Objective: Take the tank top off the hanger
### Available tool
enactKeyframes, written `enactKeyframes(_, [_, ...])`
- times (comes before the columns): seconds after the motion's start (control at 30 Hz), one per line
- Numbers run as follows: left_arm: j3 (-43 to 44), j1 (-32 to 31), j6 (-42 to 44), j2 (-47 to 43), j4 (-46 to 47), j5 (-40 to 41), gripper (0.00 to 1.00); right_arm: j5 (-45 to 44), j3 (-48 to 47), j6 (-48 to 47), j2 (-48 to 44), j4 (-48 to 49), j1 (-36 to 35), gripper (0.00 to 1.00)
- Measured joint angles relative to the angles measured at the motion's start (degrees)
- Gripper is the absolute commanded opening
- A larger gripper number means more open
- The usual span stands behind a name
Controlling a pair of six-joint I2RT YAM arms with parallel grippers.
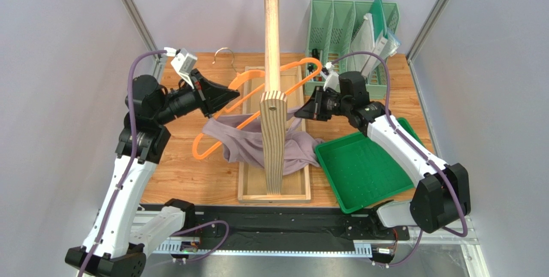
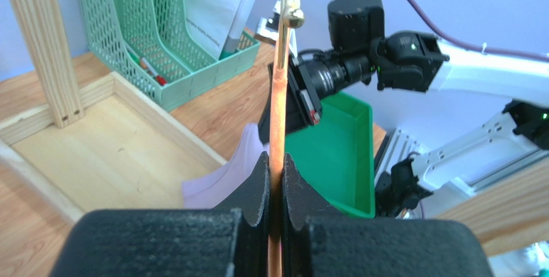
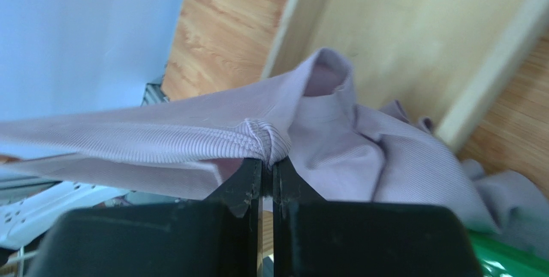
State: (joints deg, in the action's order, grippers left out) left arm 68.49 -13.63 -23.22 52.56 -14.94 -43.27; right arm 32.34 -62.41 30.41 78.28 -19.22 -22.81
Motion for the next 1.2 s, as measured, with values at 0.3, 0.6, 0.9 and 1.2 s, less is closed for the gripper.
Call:
enactKeyframes(0.3, [-6.0, 0.1, -12.8, 2.7, 18.4, 14.6, 0.00, 4.0, 0.2, 3.2, -2.2, 8.2, -4.1, 0.00])
enactKeyframes(0.6, [-6.9, 0.1, -19.1, 6.0, 33.3, 40.7, 0.00, 3.2, 0.4, 4.0, -0.5, 9.7, -5.9, 0.00])
enactKeyframes(0.9, [-7.8, 0.4, -13.9, 8.8, 50.9, 45.9, 0.00, 0.5, 8.1, 0.7, -5.0, 8.5, -7.9, 0.00])
enactKeyframes(1.2, [-10.5, 1.2, -18.5, 17.7, 75.9, 33.3, 0.00, -0.7, 9.7, 0.6, -6.0, 8.8, -8.3, 0.00])
